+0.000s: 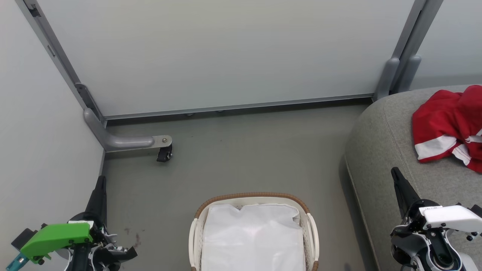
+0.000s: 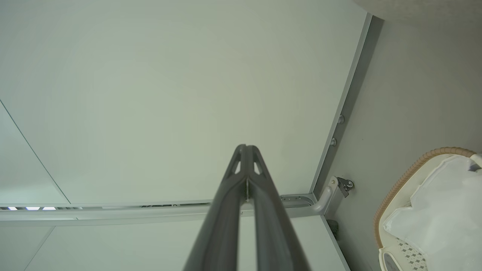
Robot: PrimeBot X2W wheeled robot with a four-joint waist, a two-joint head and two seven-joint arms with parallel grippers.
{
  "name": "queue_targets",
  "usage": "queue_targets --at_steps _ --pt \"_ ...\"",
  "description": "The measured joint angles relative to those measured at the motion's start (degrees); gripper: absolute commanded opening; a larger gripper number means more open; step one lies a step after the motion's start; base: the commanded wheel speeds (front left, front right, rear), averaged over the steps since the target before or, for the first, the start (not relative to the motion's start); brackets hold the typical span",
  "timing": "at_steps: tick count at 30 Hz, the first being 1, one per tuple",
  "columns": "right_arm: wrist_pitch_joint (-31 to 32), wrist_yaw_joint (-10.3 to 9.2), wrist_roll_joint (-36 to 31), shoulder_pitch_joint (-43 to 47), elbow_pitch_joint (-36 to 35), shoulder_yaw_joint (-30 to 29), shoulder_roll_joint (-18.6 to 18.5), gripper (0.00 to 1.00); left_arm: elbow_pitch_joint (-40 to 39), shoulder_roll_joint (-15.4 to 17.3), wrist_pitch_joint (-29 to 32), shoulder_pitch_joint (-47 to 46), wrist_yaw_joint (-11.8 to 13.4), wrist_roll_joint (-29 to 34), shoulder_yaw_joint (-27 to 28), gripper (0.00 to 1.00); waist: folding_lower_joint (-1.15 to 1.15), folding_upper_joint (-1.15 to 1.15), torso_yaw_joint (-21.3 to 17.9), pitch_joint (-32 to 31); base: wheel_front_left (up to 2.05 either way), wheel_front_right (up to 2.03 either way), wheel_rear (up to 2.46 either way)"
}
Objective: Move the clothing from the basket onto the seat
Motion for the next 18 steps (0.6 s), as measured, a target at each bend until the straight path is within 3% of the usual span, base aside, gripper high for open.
queue_targets --at_steps 18 --pt "0.0 0.0 0.0 0.0 0.0 0.0 0.0 0.0 -0.01 0.0 0.0 0.0 0.0 0.0 0.0 0.0 0.0 0.0 0.0 0.0 0.0 0.0 0.0"
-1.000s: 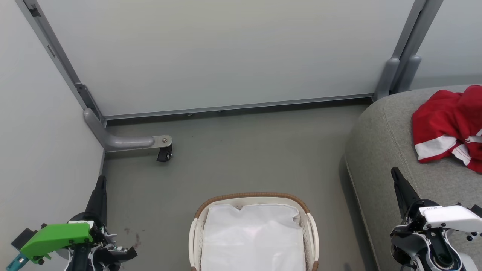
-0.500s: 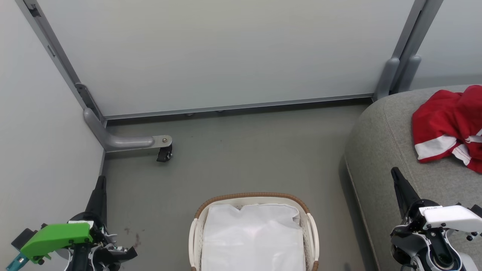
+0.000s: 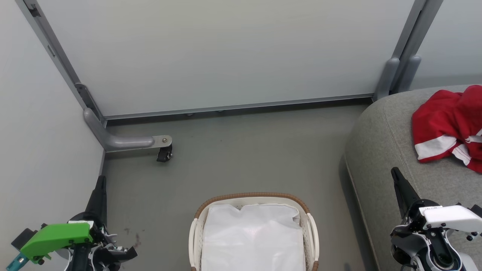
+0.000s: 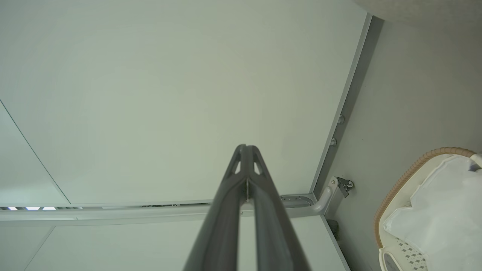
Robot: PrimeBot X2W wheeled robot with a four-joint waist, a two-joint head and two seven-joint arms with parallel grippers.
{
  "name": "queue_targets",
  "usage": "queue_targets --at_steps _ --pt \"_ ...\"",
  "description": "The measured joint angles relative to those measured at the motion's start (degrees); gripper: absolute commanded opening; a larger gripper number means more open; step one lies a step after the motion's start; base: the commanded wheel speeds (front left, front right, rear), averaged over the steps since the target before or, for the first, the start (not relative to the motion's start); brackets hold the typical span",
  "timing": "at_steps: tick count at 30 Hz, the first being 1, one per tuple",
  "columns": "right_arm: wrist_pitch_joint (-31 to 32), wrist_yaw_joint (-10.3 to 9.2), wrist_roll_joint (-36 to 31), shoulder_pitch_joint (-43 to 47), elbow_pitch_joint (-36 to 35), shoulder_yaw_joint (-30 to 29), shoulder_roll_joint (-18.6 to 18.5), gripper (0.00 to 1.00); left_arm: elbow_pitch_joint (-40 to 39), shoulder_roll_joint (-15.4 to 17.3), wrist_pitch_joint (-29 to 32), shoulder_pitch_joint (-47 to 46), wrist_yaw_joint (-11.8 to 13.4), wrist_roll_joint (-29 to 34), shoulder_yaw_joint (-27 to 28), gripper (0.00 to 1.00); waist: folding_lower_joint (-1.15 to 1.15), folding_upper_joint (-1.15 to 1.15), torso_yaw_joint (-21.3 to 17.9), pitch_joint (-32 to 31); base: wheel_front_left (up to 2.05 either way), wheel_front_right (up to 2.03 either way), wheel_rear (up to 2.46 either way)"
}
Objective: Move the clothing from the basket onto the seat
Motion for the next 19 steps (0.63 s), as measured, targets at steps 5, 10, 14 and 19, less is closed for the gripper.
queue_targets --at_steps 5,10,14,19 --pt "0.0 0.0 0.0 0.0 0.0 0.0 0.0 0.0 -0.01 0.0 0.0 0.0 0.0 0.0 0.0 0.0 0.0 0.0 0.0 0.0 0.0 0.0 0.0" --pt "0.0 0.0 0.0 0.0 0.0 0.0 0.0 0.0 0.01 0.0 0.0 0.0 0.0 0.0 0.0 0.0 0.0 0.0 0.0 0.0 0.0 0.0 0.0" --pt "0.0 0.0 0.0 0.0 0.0 0.0 0.0 0.0 -0.01 0.0 0.0 0.0 0.0 0.0 0.0 0.0 0.0 0.0 0.0 0.0 0.0 0.0 0.0" --pt "0.0 0.0 0.0 0.0 0.0 0.0 0.0 0.0 0.0 0.0 0.0 0.0 0.0 0.0 0.0 0.0 0.0 0.0 0.0 0.0 0.0 0.0 0.0"
